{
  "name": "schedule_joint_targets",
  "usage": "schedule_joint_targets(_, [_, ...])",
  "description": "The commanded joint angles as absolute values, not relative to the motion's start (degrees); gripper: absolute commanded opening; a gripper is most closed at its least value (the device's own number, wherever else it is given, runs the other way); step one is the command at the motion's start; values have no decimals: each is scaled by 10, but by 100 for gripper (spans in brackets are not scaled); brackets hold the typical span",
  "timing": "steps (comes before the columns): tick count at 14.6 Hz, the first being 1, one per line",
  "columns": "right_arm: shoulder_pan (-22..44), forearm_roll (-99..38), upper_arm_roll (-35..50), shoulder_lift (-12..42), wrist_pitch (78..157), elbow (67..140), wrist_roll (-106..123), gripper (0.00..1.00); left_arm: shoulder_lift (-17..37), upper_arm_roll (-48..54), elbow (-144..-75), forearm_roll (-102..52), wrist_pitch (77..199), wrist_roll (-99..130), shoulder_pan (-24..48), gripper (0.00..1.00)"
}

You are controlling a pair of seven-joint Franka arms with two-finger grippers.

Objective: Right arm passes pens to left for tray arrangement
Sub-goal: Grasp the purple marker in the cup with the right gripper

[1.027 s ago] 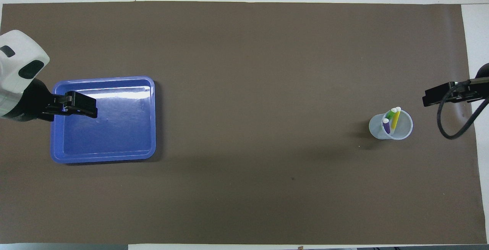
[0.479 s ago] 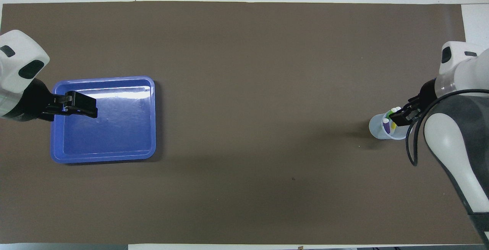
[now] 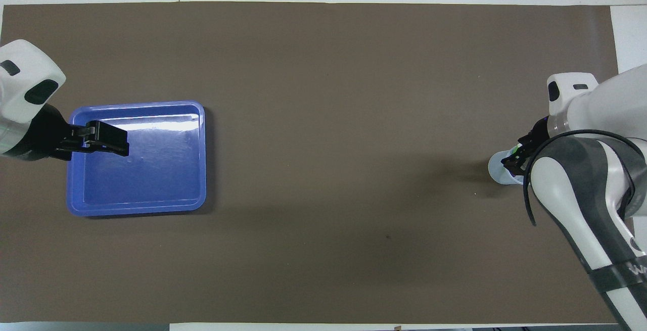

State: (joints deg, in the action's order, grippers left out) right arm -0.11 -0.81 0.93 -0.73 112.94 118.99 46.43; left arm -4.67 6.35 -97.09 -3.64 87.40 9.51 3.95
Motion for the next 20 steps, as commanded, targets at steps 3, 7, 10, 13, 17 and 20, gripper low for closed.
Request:
schedule_joint_targets(3, [-1,-15,9,-19,1172,1236,513,52,-57,61,-980,-30,881,90,41,100])
schedule_joint_targets(7, [-2,-15,8,-26,1190,1258,515,52,-57,61,-982,-30,876,91,41,100])
schedule_joint_targets(10, [-6,-14,8,-27,1190,1262,516,52,-57,61,-982,-30,874,91,45,100])
schedule_joint_targets(13, [-9,-14,8,-28,1188,1265,518,48,-57,61,-983,-30,873,91,40,100])
schedule_joint_targets(17, [-15,-14,7,-30,1190,1269,536,40,-57,61,-983,-30,871,91,40,100])
schedule_joint_targets(20, [-15,-14,7,-33,1193,1273,544,38,-57,61,-983,-30,872,91,41,100])
